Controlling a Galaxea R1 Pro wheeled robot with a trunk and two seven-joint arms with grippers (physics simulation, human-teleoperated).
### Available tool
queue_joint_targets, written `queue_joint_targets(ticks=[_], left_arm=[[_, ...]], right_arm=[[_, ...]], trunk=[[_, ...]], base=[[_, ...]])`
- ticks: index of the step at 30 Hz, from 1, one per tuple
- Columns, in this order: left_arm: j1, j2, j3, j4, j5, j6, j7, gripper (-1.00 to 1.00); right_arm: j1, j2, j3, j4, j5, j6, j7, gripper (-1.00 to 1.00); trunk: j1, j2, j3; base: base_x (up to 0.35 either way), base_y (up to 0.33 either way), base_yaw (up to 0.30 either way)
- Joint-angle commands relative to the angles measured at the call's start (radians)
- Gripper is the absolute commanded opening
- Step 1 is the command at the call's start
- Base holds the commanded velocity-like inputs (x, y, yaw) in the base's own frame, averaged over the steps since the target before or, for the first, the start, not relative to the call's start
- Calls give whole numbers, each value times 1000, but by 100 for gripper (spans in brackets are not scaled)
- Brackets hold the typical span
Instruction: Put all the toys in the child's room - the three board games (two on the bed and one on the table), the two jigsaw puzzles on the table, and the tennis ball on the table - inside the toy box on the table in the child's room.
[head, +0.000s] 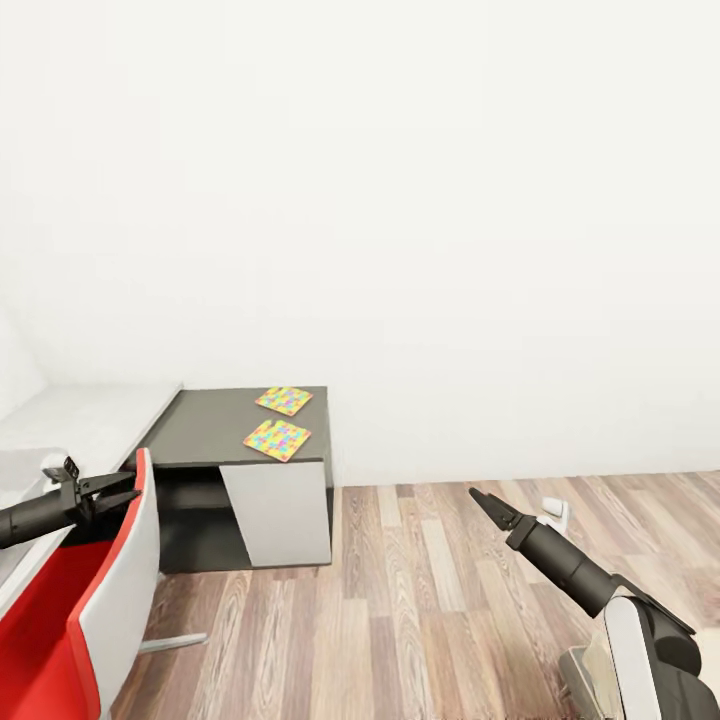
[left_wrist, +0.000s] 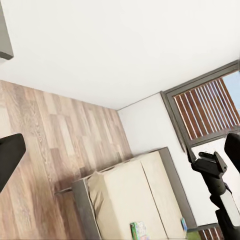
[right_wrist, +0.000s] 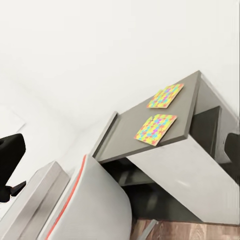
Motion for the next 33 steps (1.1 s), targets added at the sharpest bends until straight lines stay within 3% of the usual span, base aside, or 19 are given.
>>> queue_joint_targets(ticks=[1, 10, 21, 33], left_arm=[[0, 0, 1, 0, -1, 10, -4, 100], [0, -2, 1, 0, -1, 9, -4, 100], [0, -4, -33, 0, -1, 9, -4, 100], [0, -4, -36, -3, -1, 9, -4, 100]], right_arm=[[-1, 1, -2, 0, -3, 6, 2, 100], [-1, 1, -2, 0, -3, 6, 2, 100], [-1, 1, -2, 0, -3, 6, 2, 100], [-1, 1, -2, 0, -3, 7, 4, 100]], trunk=[[1, -2, -2], [1, -2, -2], [1, -2, -2], [1, -2, -2]], base=[[0, 0, -277], [0, 0, -277], [0, 0, -277], [0, 0, -277]])
